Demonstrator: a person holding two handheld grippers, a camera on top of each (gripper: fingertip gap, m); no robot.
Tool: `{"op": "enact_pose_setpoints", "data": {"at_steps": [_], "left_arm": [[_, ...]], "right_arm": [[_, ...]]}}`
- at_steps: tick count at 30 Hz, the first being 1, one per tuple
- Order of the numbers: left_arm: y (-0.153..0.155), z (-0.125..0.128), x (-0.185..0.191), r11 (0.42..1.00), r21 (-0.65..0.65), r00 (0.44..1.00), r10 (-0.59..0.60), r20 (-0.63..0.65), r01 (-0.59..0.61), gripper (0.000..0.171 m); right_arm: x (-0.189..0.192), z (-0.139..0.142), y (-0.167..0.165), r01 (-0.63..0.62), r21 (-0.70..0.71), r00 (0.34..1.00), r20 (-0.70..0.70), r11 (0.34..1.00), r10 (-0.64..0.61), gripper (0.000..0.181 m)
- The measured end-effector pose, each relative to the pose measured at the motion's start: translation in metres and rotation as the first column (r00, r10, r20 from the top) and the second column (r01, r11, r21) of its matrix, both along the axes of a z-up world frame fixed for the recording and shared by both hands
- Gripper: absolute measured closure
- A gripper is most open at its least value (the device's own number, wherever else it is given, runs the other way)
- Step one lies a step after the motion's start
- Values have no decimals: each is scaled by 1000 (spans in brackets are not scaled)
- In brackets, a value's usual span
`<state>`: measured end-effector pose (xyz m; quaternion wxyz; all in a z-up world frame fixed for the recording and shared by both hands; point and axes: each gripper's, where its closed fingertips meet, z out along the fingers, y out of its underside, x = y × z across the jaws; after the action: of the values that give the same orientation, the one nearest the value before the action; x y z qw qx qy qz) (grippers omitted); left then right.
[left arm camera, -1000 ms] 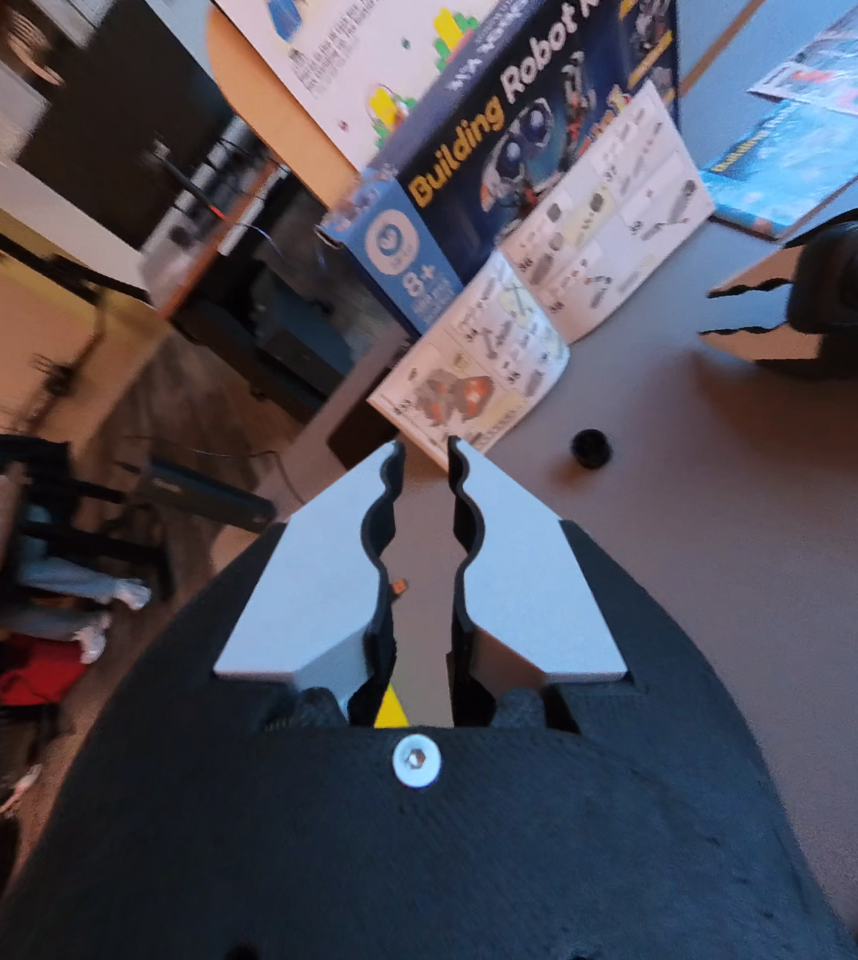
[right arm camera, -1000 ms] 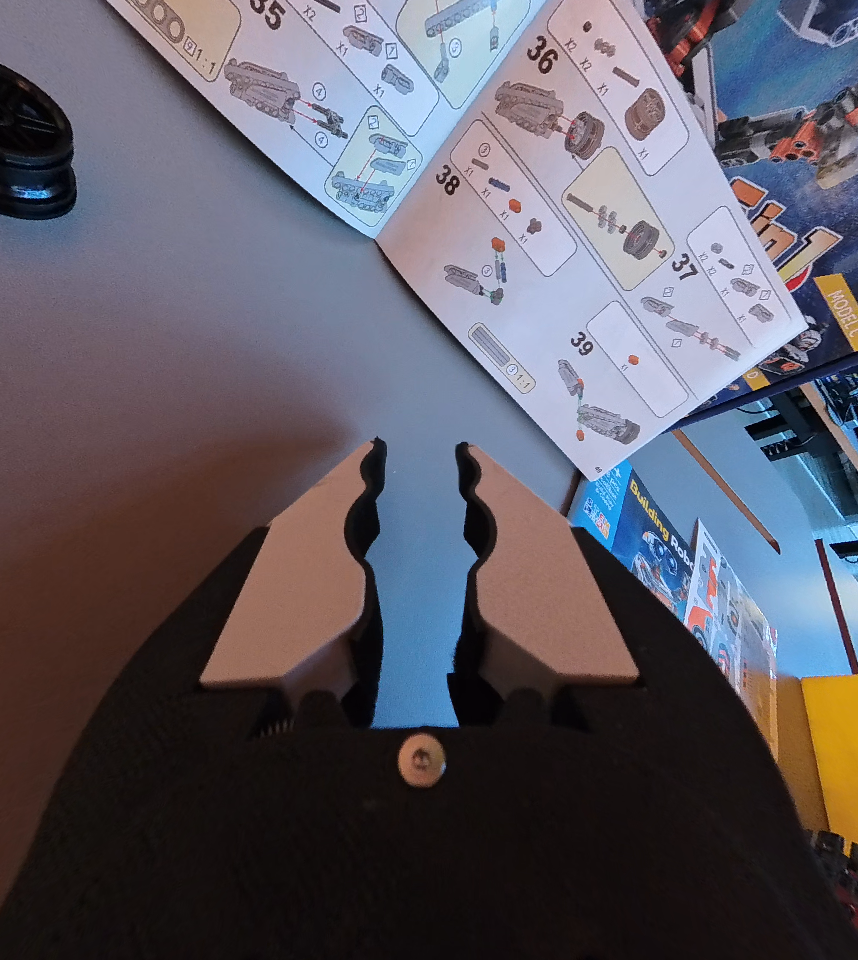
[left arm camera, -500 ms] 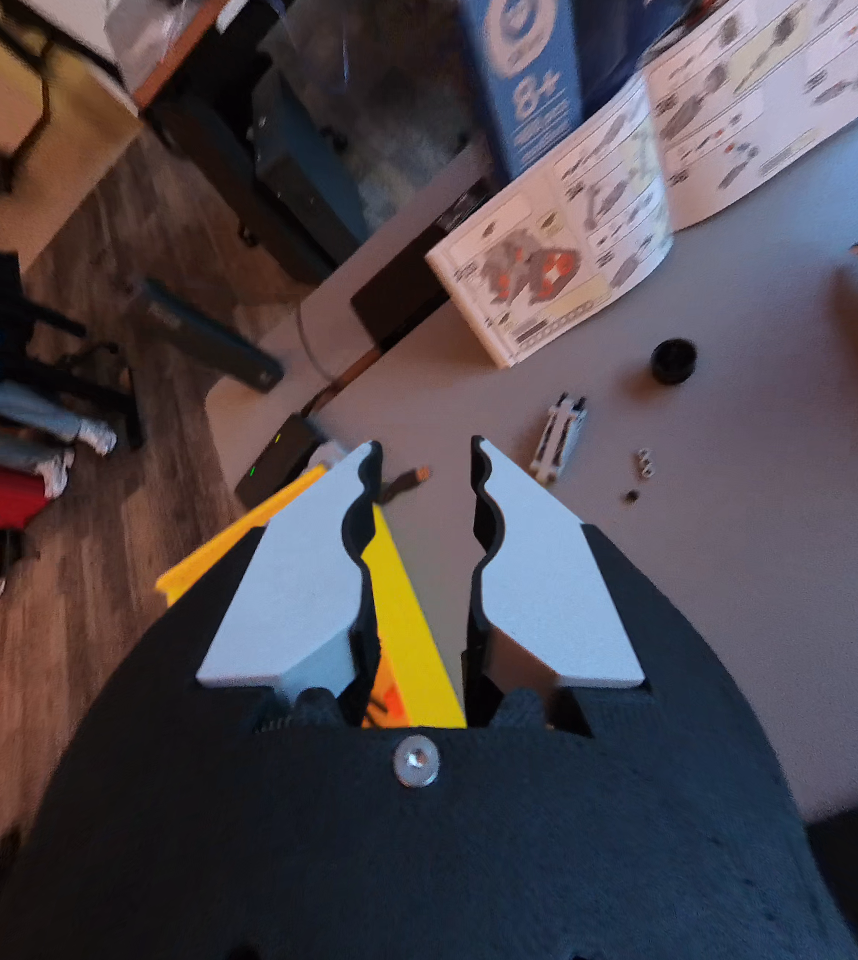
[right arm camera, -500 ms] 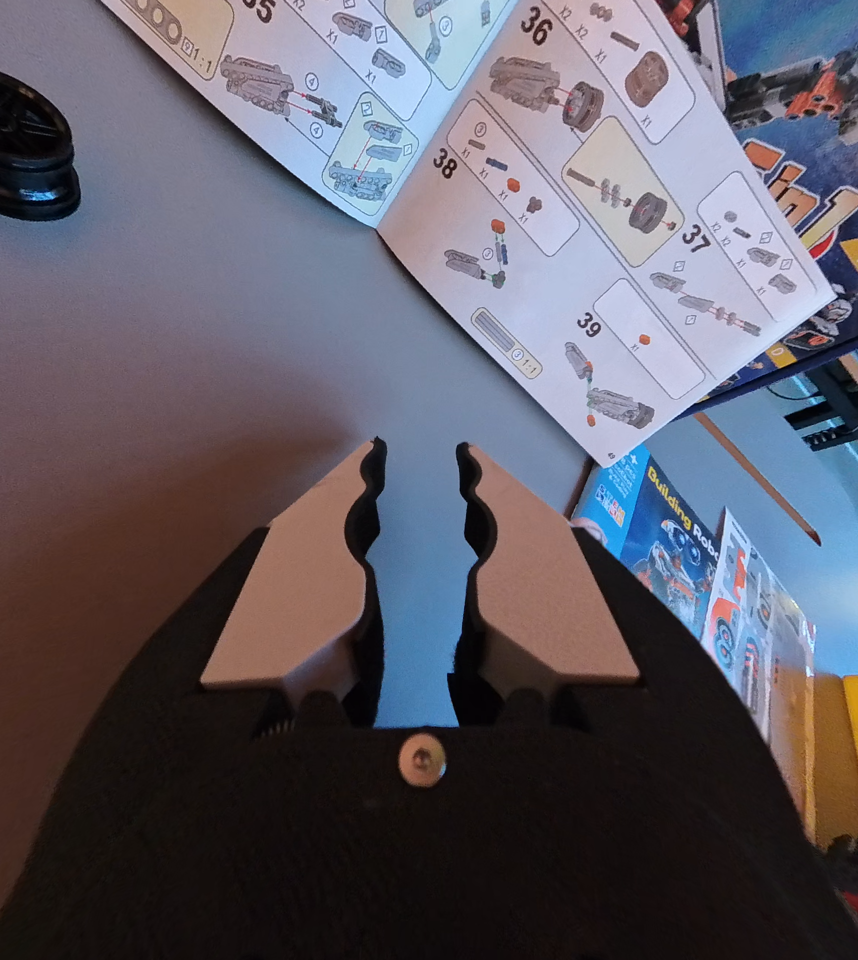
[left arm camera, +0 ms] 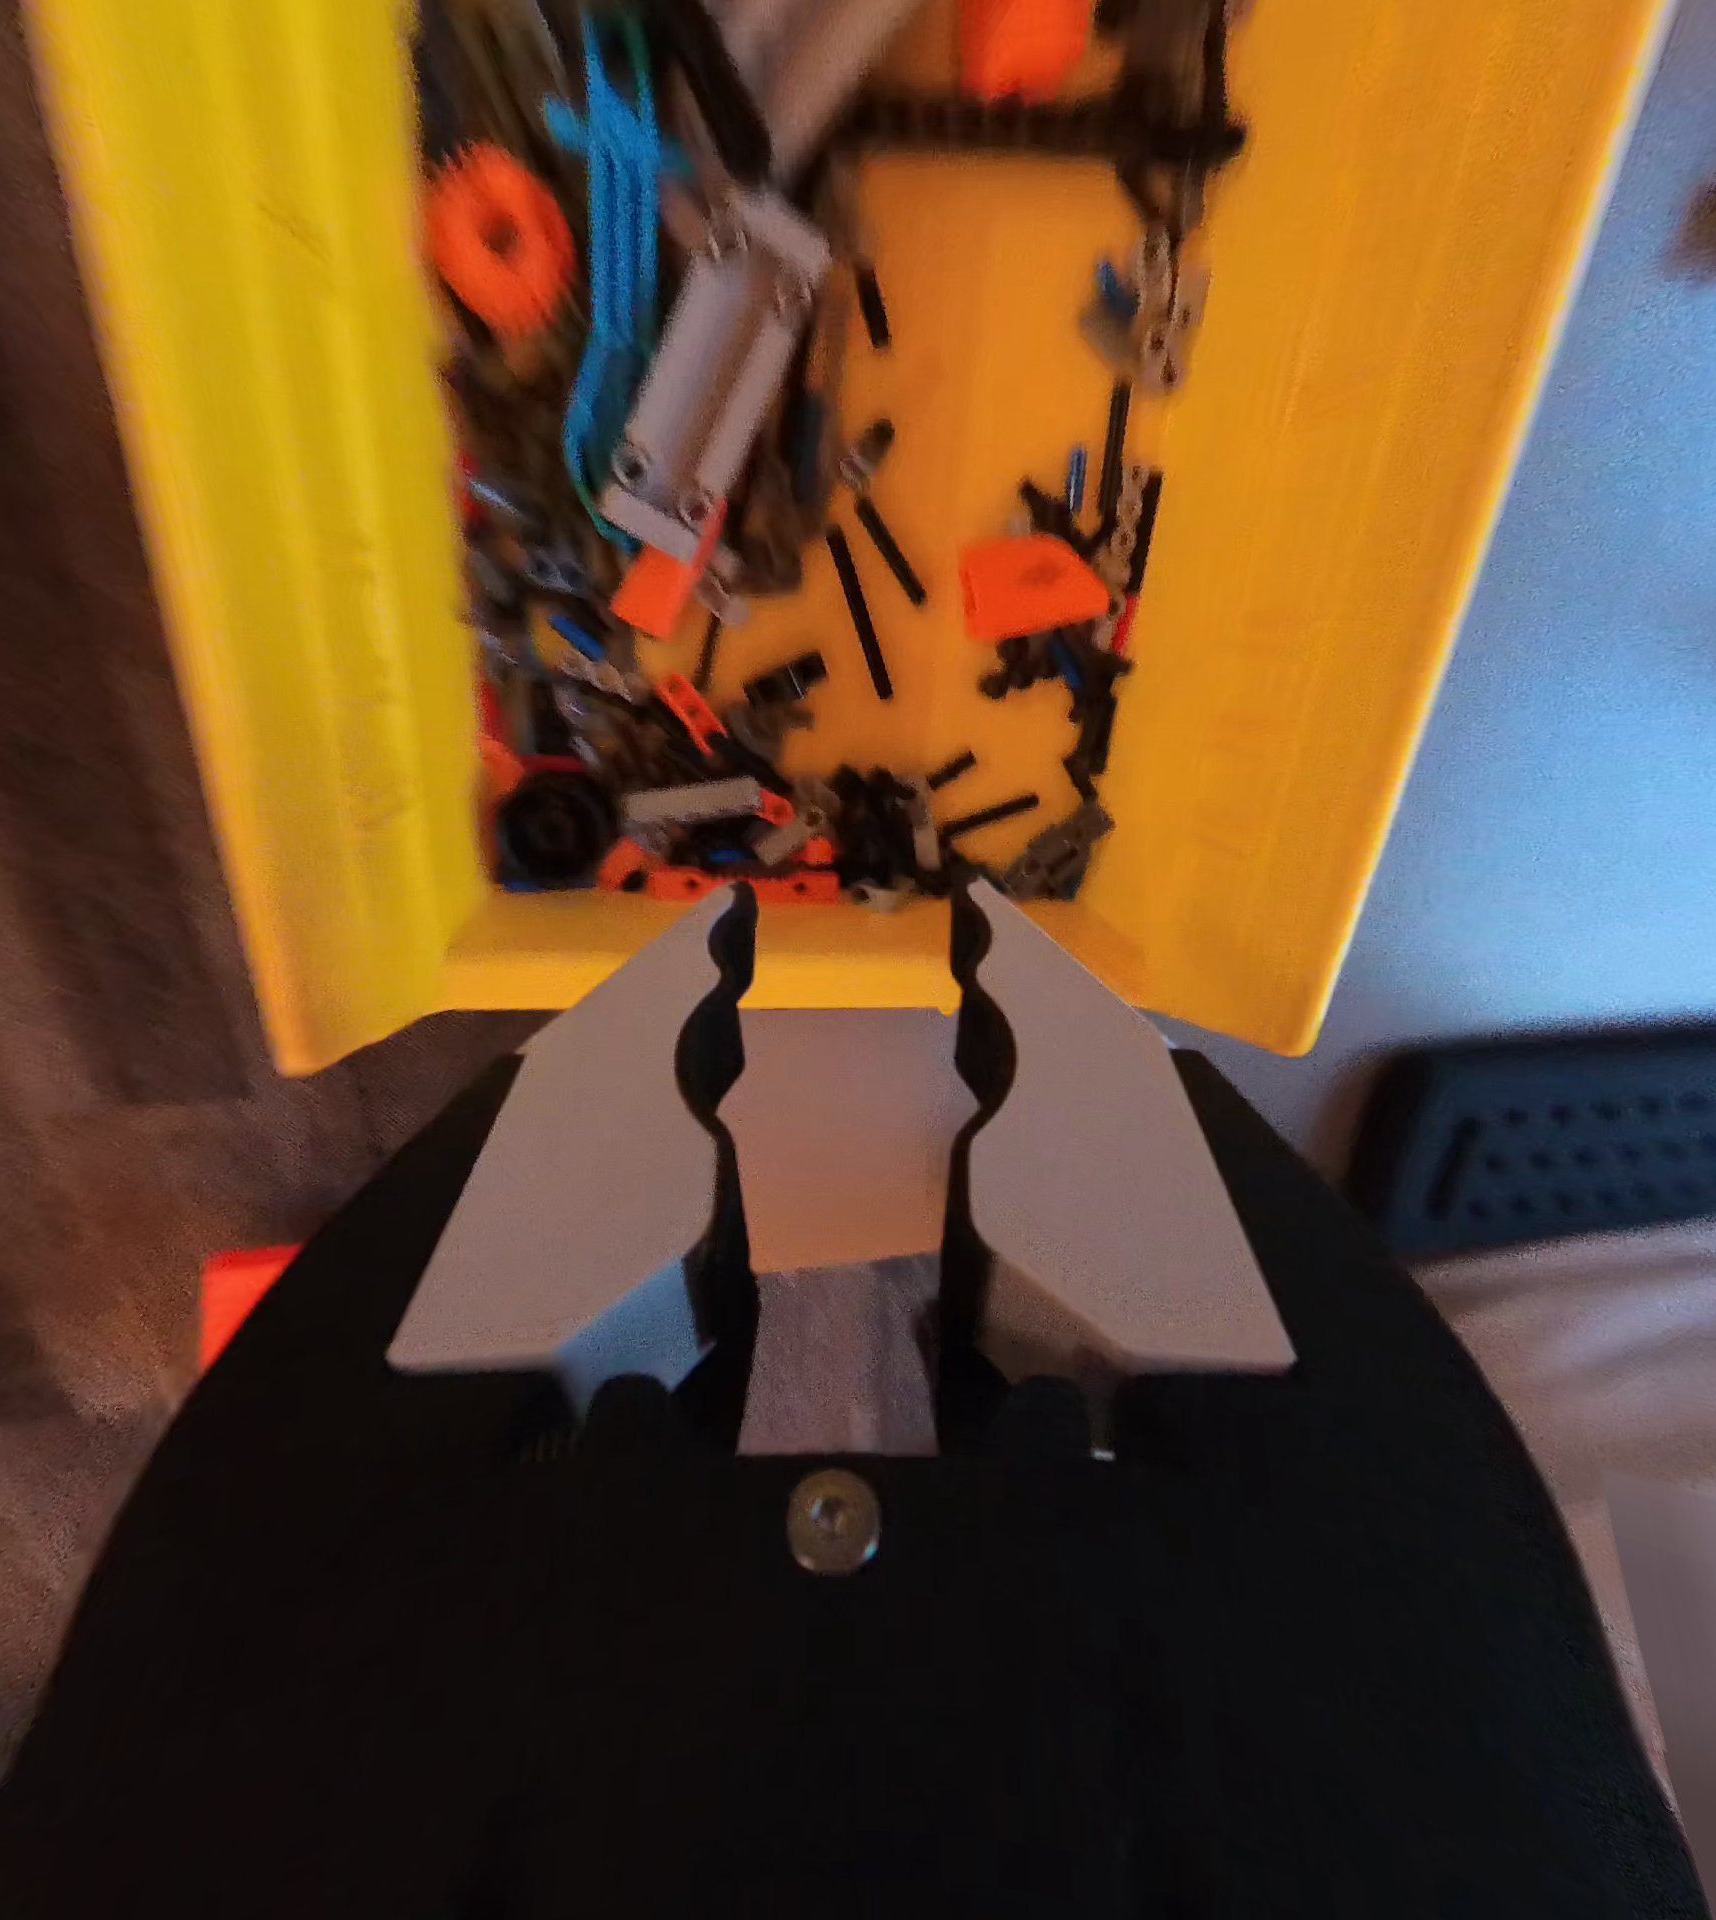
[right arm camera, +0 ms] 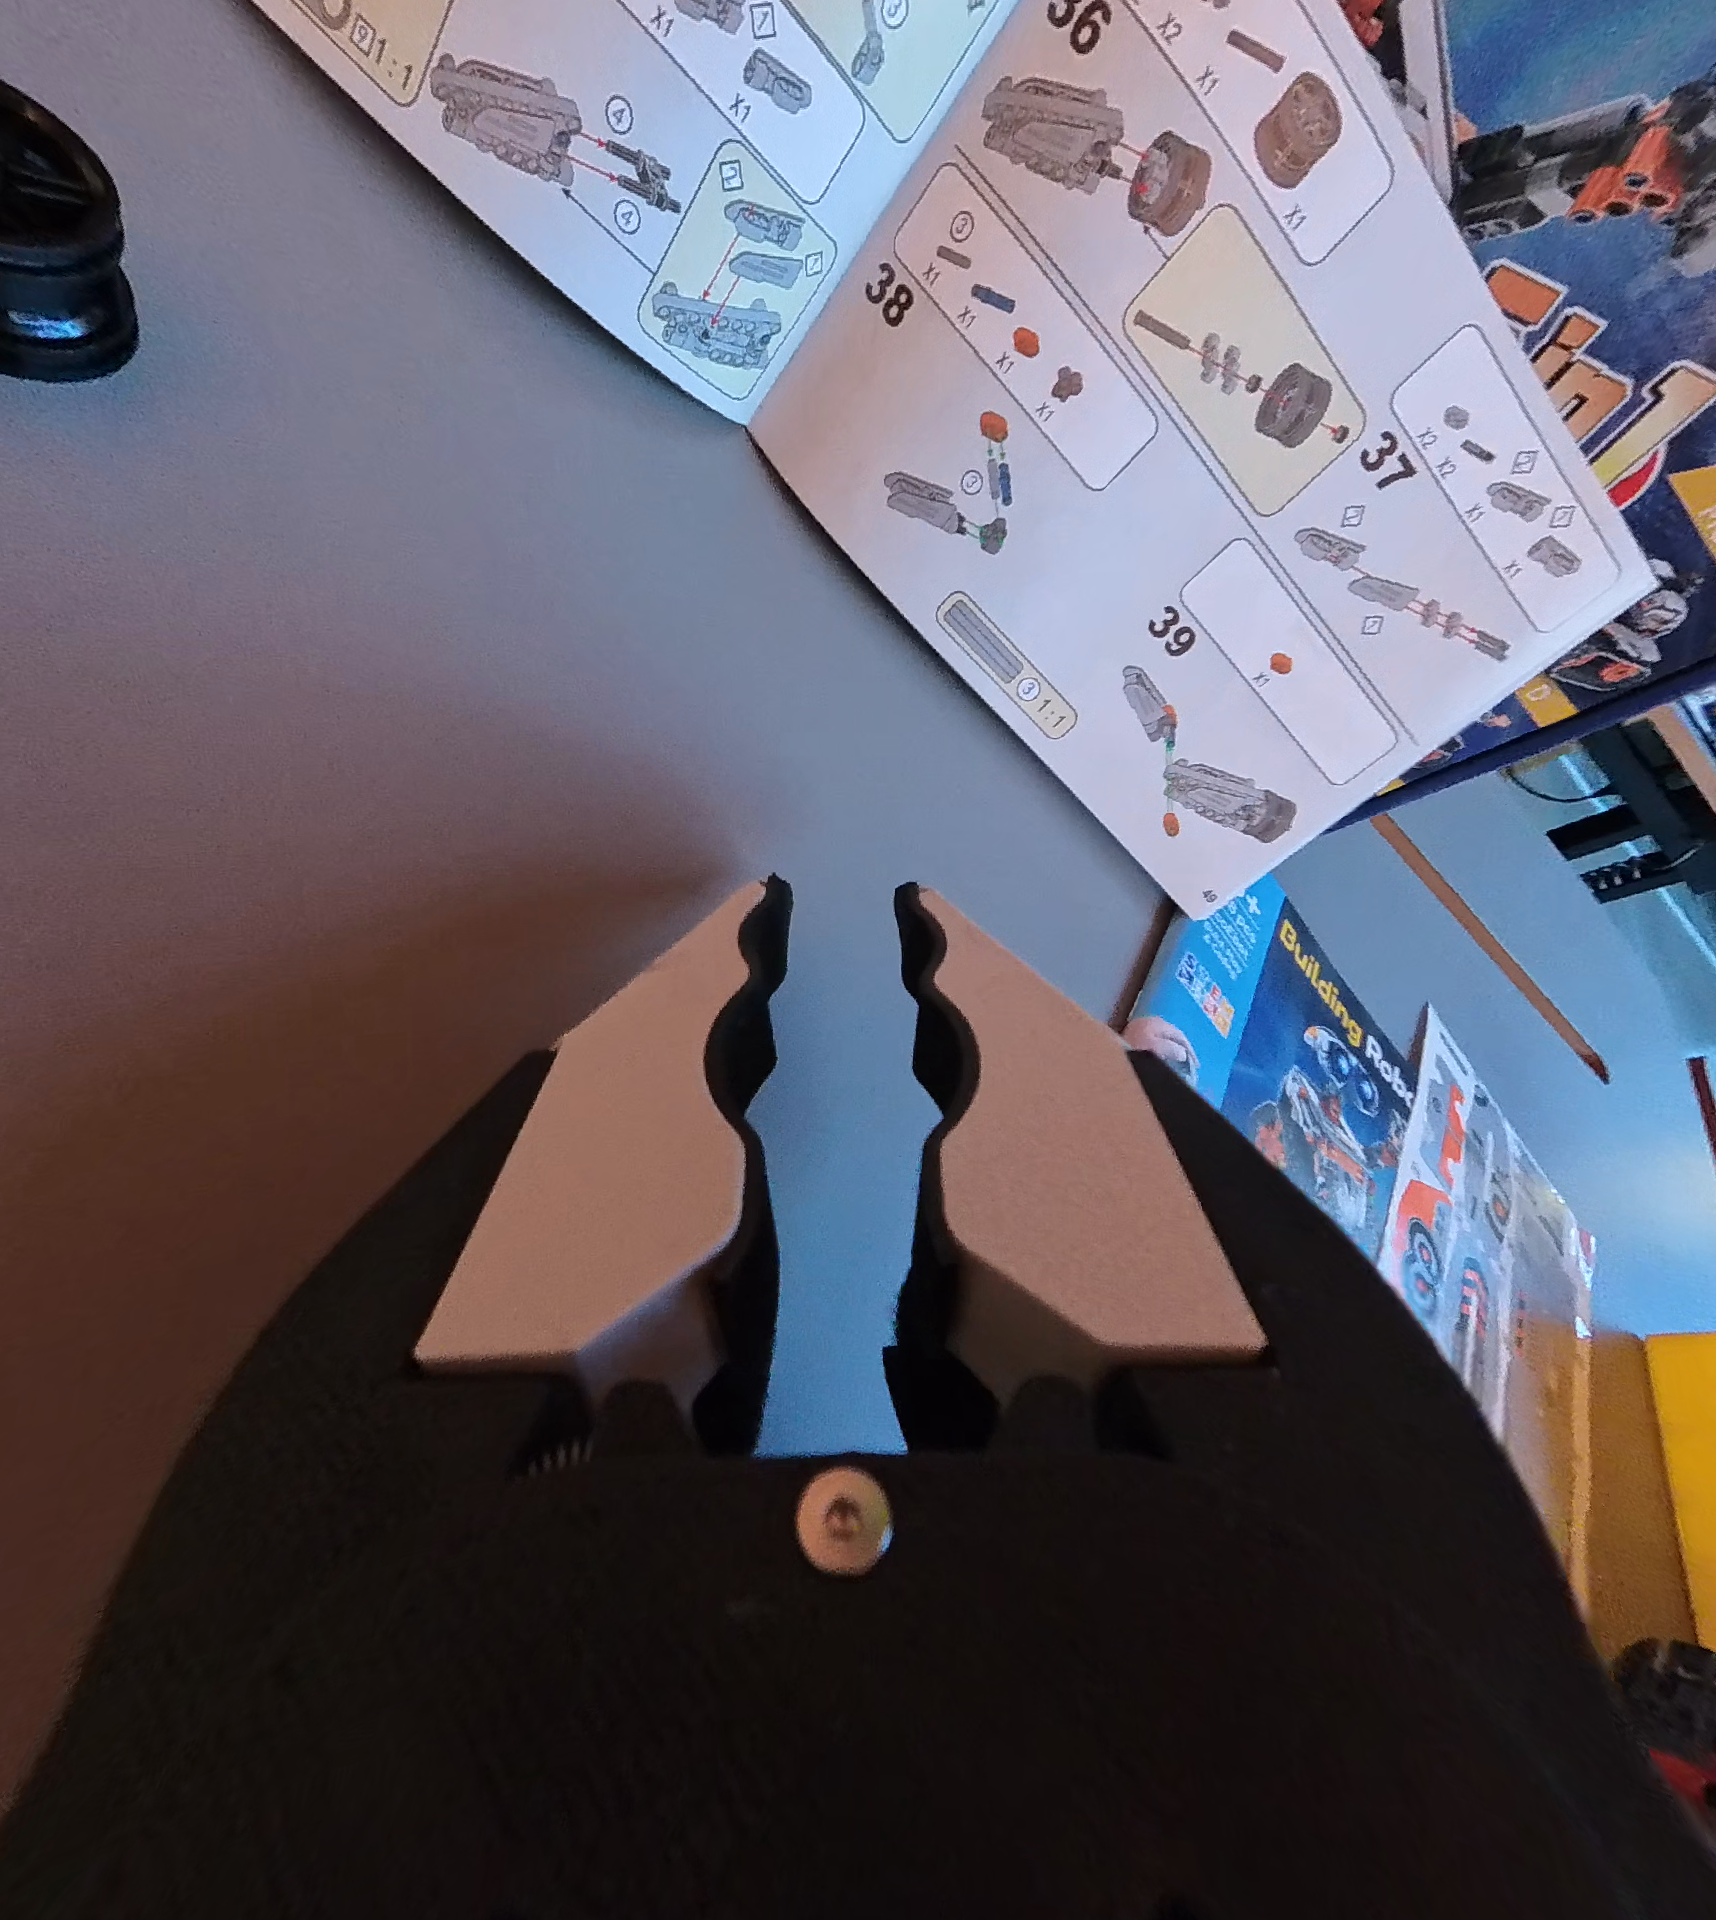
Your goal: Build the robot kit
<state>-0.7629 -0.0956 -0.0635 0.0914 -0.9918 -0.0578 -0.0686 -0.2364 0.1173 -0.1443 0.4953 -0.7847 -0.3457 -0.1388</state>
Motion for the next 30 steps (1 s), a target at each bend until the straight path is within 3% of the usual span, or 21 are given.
{"op": "enact_pose_setpoints", "data": {"at_steps": [1, 4, 7, 11, 16, 20, 25, 30], "left_arm": [[-1, -13, 1, 998, -67, 998, 5, 69, 0, 135], [3, -42, -2, 976, -216, 974, 87, 209, -41, 132], [7, -55, -3, 951, -297, 944, 168, 283, -80, 129], [16, -58, -10, 953, -287, 952, 170, 254, -94, 116], [23, -59, -15, 957, -275, 958, 163, 238, -94, 111], [38, -57, -21, 962, -242, 948, 191, 253, -129, 124], [57, -58, -9, 973, -215, 943, 145, 300, -81, 147], [63, -71, -6, 964, -262, 950, 124, 286, -46, 146]], "right_arm": [[0, 0, 0, 4, 7, 1000, 10, 1000, -4, 161], [3, 0, 2, 22, 13, 1000, 18, 1000, -22, 161], [5, 0, 4, 39, 9, 999, 9, 999, -39, 161], [9, 1, 6, 66, 9, 998, 7, 998, -66, 160], [9, 0, 7, 70, 10, 998, 10, 998, -70, 161], [9, 0, 7, 67, 12, 998, 15, 998, -67, 161], [9, 0, 7, 67, 8, 998, 10, 998, -67, 161], [9, 0, 7, 68, -3, 998, -5, 998, -68, 161]]}}
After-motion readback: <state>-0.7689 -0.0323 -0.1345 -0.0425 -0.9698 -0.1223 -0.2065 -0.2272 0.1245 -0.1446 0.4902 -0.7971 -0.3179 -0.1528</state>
